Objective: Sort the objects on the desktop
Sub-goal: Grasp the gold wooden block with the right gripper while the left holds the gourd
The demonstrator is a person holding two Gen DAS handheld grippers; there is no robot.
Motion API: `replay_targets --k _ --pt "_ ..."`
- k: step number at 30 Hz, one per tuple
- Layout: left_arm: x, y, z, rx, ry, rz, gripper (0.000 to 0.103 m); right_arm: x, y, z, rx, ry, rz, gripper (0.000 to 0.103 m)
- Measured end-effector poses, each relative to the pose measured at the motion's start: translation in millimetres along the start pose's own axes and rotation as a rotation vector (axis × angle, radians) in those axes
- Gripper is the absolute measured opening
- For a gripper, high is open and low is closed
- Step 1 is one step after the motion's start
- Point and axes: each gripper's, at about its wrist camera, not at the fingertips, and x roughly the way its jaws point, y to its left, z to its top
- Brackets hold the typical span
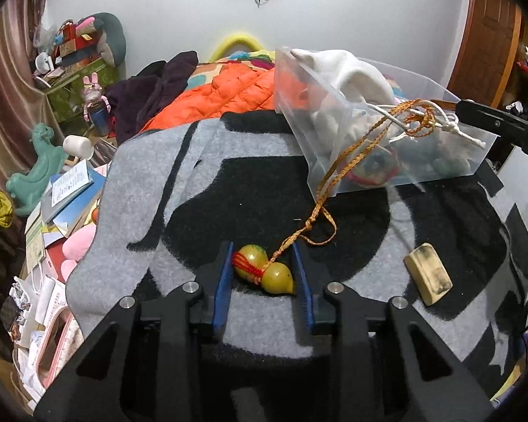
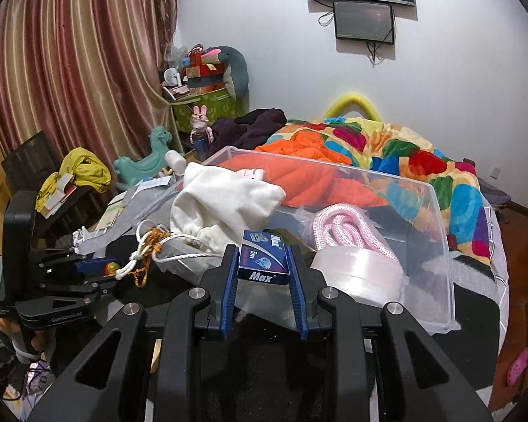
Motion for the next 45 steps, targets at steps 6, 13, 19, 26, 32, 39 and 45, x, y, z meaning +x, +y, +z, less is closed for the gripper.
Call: replay_targets --k 6,13,19,26,32,39,45 --pt "-1.1 5.7 -0.7 -0.040 -0.003 -0.014 0.024 -6.5 7.2 -3.9 -0.009 -0.014 0.005 0.033" --pt "-3.5 11.6 -2.5 -0.079 -0.018 -0.024 0.024 -16.6 31.8 -23.7 -0.058 0.020 0.107 0.033" --pt "-7.6 15.1 -6.4 -0.097 -0.031 -0.023 0.024 -3.5 56.2 -48.8 -0.100 0.105 0.178 0.033" --pt "-13.4 15.8 -12.7 -0.094 -0.040 -0.020 0.024 20.4 67.4 -62.0 -0.099 0.176 0.208 0.033" --pt "-14.7 16.1 -13.8 -0.100 -0.046 -0.031 0.024 32.4 90.0 -74.6 -0.208 0.188 0.133 0.033" --pt "-27.4 11.0 -9.4 -0.084 -0.080 -0.035 0.024 28.4 86.8 -74.5 -0.192 0.173 0.151 0.022" --pt "-44.1 4.3 0.6 -0.060 -0.117 -0.036 0.024 11.0 71.2 -65.8 -0.134 0.118 0.173 0.022"
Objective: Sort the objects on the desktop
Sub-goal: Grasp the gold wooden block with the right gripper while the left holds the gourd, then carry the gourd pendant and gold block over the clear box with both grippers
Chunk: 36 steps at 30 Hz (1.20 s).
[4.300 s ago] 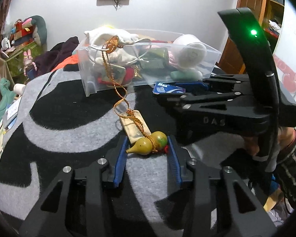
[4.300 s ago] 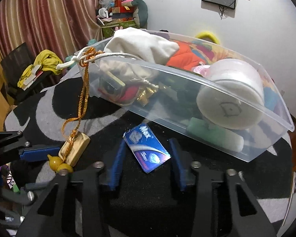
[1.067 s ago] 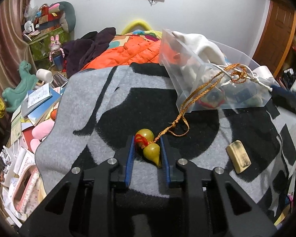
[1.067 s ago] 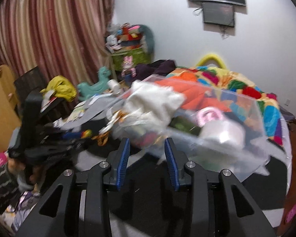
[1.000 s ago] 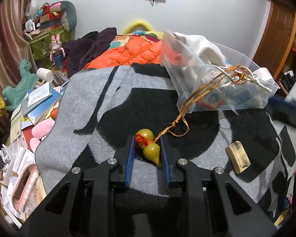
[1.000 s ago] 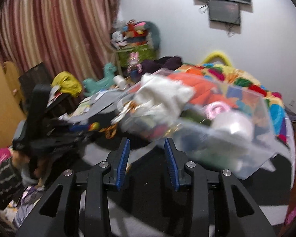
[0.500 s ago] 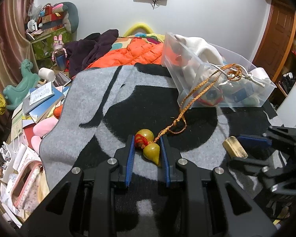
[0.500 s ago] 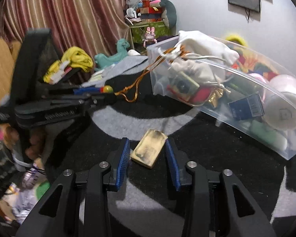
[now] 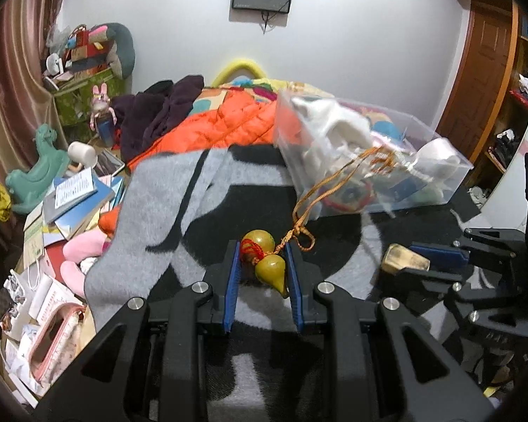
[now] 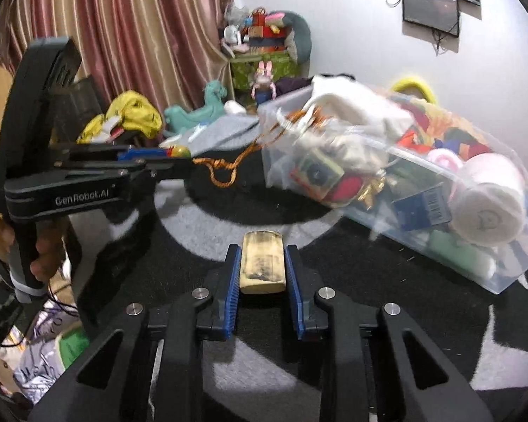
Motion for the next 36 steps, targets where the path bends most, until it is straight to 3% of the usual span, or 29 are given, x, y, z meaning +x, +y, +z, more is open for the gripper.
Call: replay_targets --k 13,23,26,36 --pt "-26.6 -33.9 27.9 0.039 -0.094 -0.065 0.024 -51.3 -35.3 19.4 0.111 -0.160 -0.029 0.022" --pt "-18.0 -63.4 71.1 0.062 -0.157 -0.142 0.024 -74.6 -70.8 46.4 0.155 -0.246 -0.100 0.022" --pt "-3.6 -71.7 82.1 0.072 -0.144 -0.162 0.024 -64.4 -75.4 53.2 0.164 -0.233 -0.112 0.022" --pt "53.3 -67.5 77.0 0.056 -0.025 -0.115 0.024 -27.1 -88.8 50.7 0.208 -0.166 -0.124 0.023"
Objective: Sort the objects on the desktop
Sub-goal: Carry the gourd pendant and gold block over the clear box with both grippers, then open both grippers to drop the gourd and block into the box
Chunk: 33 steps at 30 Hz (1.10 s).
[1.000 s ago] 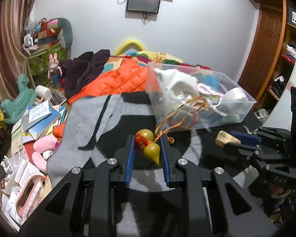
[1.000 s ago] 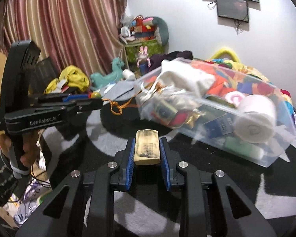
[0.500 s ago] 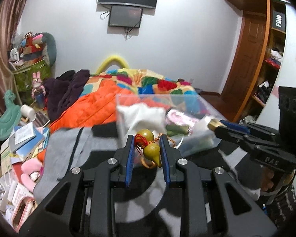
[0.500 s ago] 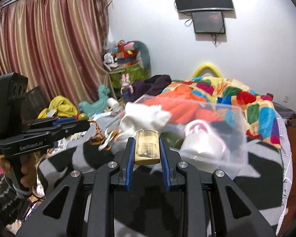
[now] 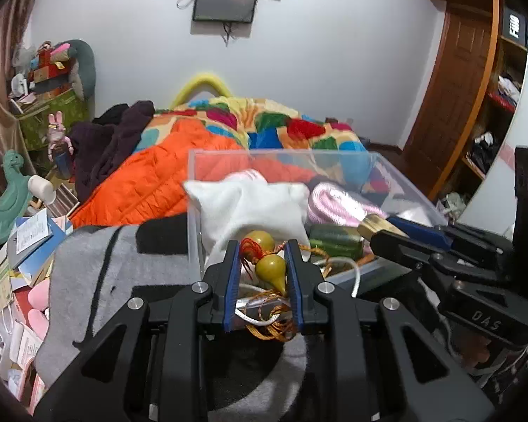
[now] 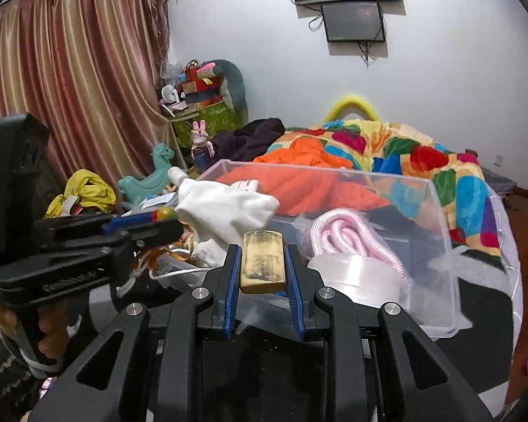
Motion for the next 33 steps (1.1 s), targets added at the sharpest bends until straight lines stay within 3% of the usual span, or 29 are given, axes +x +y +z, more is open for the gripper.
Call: replay_targets --k 6,13,17,19,21,25,27,29,32,33 --pt "-5.0 -6.5 -4.4 0.039 -0.024 0.009 0.024 -0.4 9.7 -3.7 -0.066 -0.004 -0.004 0.023" --pt "-13.4 1.3 -3.5 0.002 -0.036 0.003 0.025 -9.5 7.2 -2.8 -0.048 -0.015 0.000 0.023" --pt "-29.2 3.1 -4.8 -0.015 -0.082 0.014 0.048 -25.8 6.2 -0.5 -0.046 -0.035 0.004 0.024" --pt "-39.8 0.7 -6.9 -0.009 -0.113 0.024 0.052 -35.6 4.9 -0.4 -0.030 -0.057 0.009 0.033" --pt "-47.6 -3.2 -8.3 -0.002 -0.133 0.029 0.052 -47.9 4.4 -1.8 -0.015 -0.086 -0.026 0.053" --pt "-66.7 -15.0 -16.6 0.011 -0.179 0.029 0.060 -70.7 9.2 -8.3 -0.017 -0.141 -0.094 0.062" --pt "-77.2 -22.0 -20.7 0.020 -0.210 0.041 0.067 -79.0 12.6 -12.0 -0.025 -0.160 -0.130 0.074" --pt "-88.6 -28.4 -25.5 0.024 -0.243 0.046 0.077 -87.5 17.9 -16.7 -0.041 -0.175 -0.177 0.079" --pt "-100.6 -32.0 -30.3 0.001 -0.268 0.029 0.086 -96.5 23.4 -22.0 -0.055 -0.184 -0.182 0.080" --pt "-103.0 -32.5 -32.1 -0.009 -0.268 0.024 0.094 -98.4 24.9 -24.0 -0.054 -0.181 -0.183 0.081"
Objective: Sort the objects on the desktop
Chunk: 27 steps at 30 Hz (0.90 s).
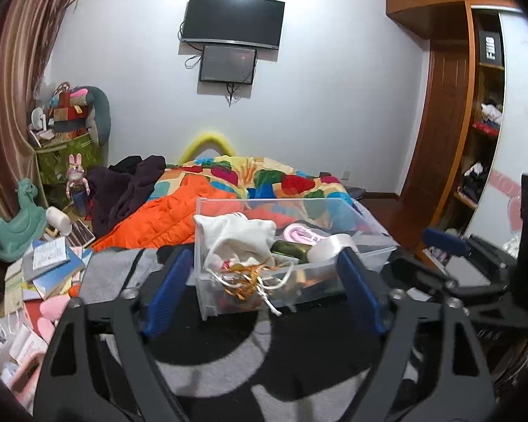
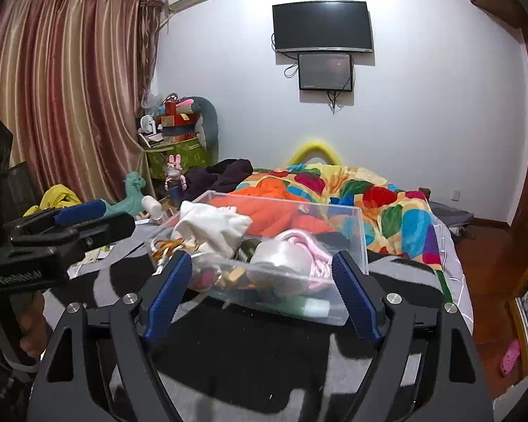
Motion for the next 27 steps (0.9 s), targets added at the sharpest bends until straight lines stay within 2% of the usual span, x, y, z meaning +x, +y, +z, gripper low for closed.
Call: replay_targets --k 7,11,14,27 --pt "-15.4 -4.3 -18.8 -0.068 -0.008 -0.020 0.101 -12.9 0.9 -14.2 0.005 -0.001 -0.053 0.085" --pt "-14.9 -16.1 -31.6 -0.039 -0.012 0.036 0.101 -14.3 0.2 -19.9 -0.005 0.012 -0.066 0.085" --pt "-12.4 -20.8 -35.8 -0.022 -0.007 0.049 0.101 -17.2 0.5 -21.6 -0.017 0.012 -0.080 0.085" --pt "-10.5 -16.6 -38.8 -0.040 0.005 0.043 0.101 -18.9 -0.7 -23.0 -0.009 0.009 -0.065 0.085"
